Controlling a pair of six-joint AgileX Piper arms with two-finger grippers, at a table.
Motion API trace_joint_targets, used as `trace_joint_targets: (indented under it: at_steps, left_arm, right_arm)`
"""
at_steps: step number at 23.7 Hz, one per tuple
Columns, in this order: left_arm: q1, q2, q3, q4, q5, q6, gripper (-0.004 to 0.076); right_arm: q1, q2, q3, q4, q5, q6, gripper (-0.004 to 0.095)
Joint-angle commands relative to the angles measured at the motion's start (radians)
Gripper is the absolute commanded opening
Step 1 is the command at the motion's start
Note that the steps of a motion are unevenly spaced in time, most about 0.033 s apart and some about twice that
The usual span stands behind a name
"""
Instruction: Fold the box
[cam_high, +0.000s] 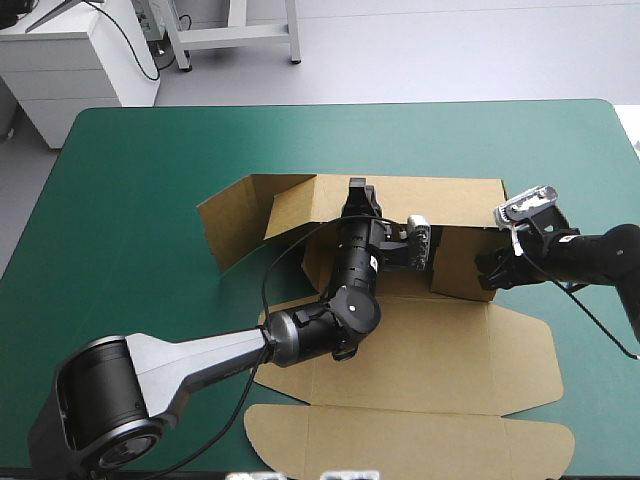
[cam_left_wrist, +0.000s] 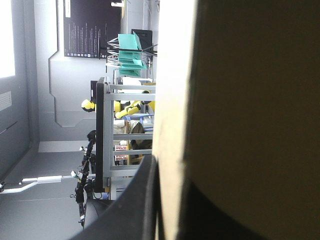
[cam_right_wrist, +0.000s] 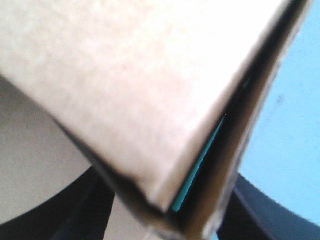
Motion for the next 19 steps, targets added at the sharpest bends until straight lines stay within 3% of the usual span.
trace_joint_targets:
  at_steps: [1, 5, 9, 11, 19]
  left_arm:
    - [-0.004, -0.047, -0.017, -0.014, 0.023, -0.013, -0.0008]
    - [-0.004, -0.047, -0.017, 0.054, 0.028, -0.038, -0.0008]
    - [-0.013, -0.047, -0.017, 0.081, 0.019, -0.054, -0.0008]
    - [-0.013, -0.047, -0.017, 0.081, 0.017, -0.054, -0.0008]
    - [-0.013, -0.047, -0.017, 0.081, 0.019, -0.054, -0.0008]
  right_arm:
    - [0.000, 0.025, -0.025, 0.116, -0.067, -0.035, 0.0512]
    - [0.000, 0.095, -0.025, 0.251, -0.120, -0.060, 0.0502]
    - [0.000, 0.145, -0.025, 0.308, -0.111, -0.104, 0.0144]
    - [0.000, 0.145, -0.020, 0.308, -0.114, -0.132, 0.0068]
    - [0.000, 0.136, -0.013, 0.315, -0.114, -0.134, 0.0044]
